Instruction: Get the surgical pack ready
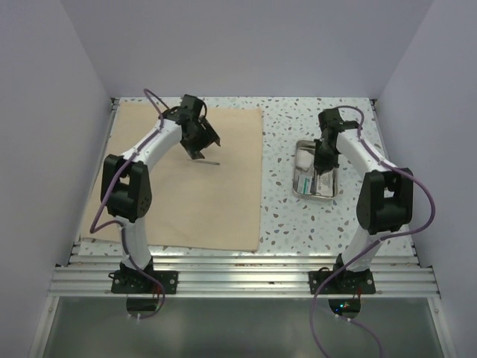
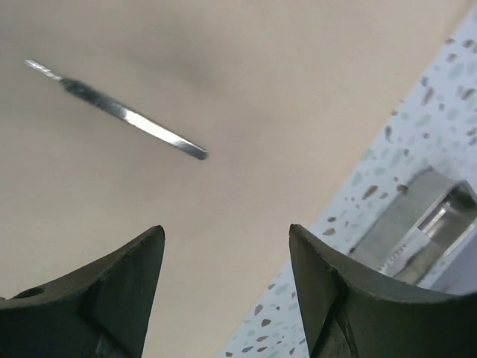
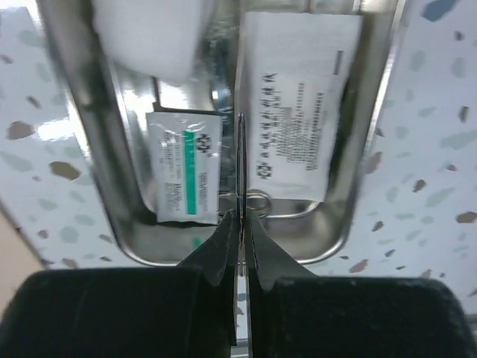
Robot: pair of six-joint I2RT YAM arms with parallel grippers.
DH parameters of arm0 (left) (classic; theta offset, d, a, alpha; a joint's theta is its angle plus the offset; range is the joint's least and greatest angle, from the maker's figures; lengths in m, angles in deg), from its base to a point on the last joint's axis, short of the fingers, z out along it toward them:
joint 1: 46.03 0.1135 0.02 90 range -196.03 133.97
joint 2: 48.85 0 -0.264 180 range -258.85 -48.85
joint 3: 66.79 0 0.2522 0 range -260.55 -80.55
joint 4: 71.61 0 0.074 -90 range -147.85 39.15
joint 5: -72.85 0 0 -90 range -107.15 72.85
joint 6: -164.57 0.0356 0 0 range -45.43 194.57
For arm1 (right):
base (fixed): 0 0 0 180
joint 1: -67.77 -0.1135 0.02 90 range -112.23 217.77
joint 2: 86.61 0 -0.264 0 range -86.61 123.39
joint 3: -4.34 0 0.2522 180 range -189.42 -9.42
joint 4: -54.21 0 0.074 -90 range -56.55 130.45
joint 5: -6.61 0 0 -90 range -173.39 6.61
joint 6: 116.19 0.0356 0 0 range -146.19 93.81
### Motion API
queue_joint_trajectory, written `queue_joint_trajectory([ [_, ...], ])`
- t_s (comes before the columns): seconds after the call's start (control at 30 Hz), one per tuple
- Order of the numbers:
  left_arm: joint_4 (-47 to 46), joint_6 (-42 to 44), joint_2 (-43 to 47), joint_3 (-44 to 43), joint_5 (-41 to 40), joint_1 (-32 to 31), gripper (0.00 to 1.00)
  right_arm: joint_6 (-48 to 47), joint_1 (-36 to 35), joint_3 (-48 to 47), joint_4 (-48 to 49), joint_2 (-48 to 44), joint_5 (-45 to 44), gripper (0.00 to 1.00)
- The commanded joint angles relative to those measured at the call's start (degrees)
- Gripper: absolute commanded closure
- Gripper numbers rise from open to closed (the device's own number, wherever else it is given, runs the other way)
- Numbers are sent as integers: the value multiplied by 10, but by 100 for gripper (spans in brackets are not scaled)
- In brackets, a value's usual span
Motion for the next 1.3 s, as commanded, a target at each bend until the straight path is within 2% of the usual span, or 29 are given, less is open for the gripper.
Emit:
queue_joint_trajectory([
  [0.0,133,-53,-43,-49,-87,15,29,-31,1,-13,-42,9,-113,97],
  [0.13,185,-105,-86,-94,-116,31,31,-32,1,-21,-45,42,-117,86],
  [0.17,192,-109,-95,-113,-119,38,32,-30,2,-23,-45,45,-114,67],
  [0.27,214,-123,-135,-142,-114,54,36,-31,1,-24,-43,41,-115,47],
  [0.3,219,-125,-143,-149,-114,58,39,-32,1,-25,-44,37,-117,44],
  [0.47,241,-146,-188,-195,-137,76,48,-32,-2,-32,-46,24,-92,42],
  [0.57,248,-159,-208,-212,-149,77,58,-32,-6,-35,-47,18,-86,42],
  [1.03,266,-193,-262,-260,-164,78,60,-41,-8,-13,-26,5,-56,42],
  [1.27,284,-199,-267,-247,-168,77,67,-41,-8,-20,-24,10,-44,42],
])
